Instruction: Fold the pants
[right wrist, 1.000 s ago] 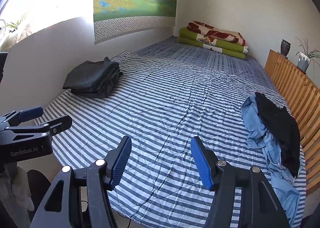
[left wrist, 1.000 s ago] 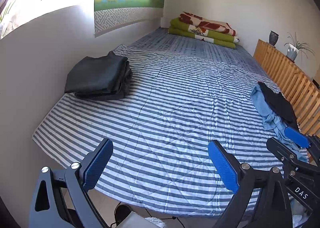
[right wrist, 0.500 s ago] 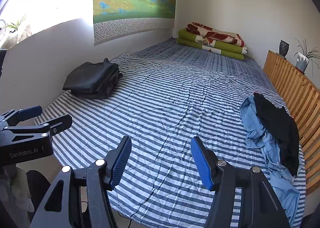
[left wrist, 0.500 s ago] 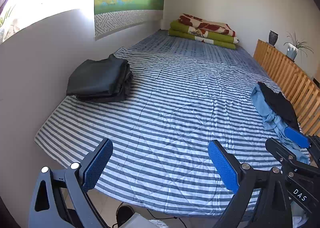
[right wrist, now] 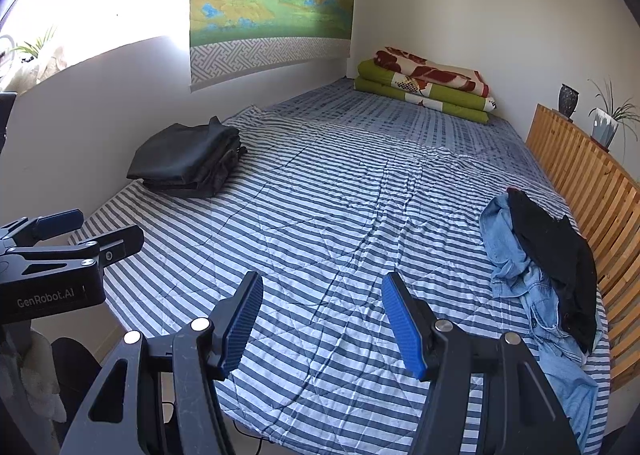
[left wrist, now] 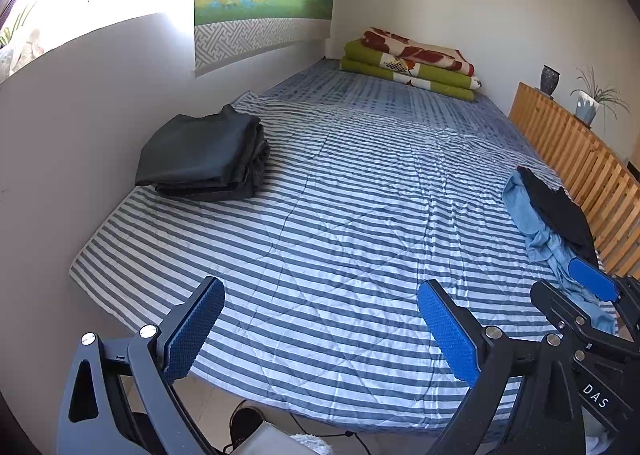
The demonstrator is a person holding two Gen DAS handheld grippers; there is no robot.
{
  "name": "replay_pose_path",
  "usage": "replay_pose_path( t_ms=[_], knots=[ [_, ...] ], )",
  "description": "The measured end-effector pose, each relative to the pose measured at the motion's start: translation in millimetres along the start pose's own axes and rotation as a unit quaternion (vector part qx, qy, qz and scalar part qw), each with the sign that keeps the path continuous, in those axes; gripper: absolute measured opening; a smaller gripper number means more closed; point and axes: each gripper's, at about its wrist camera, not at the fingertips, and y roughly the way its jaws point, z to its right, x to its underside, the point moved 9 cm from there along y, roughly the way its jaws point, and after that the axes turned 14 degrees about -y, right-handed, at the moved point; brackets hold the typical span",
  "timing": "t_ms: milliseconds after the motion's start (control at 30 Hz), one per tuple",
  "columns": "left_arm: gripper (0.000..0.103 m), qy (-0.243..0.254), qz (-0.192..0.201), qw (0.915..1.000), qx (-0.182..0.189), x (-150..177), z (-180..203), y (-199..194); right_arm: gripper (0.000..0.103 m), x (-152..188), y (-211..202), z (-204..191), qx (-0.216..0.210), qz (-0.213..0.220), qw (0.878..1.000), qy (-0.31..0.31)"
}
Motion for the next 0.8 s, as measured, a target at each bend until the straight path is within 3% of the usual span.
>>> replay_pose_path(
  t_ms=[800],
  knots=[
    [0.099,0.003,0.003,1.0,-0.004,1.9,-2.6,4.8,0.058,1.3,6.1,0.5,-0.001,-0.005,1.0,0.005]
  ],
)
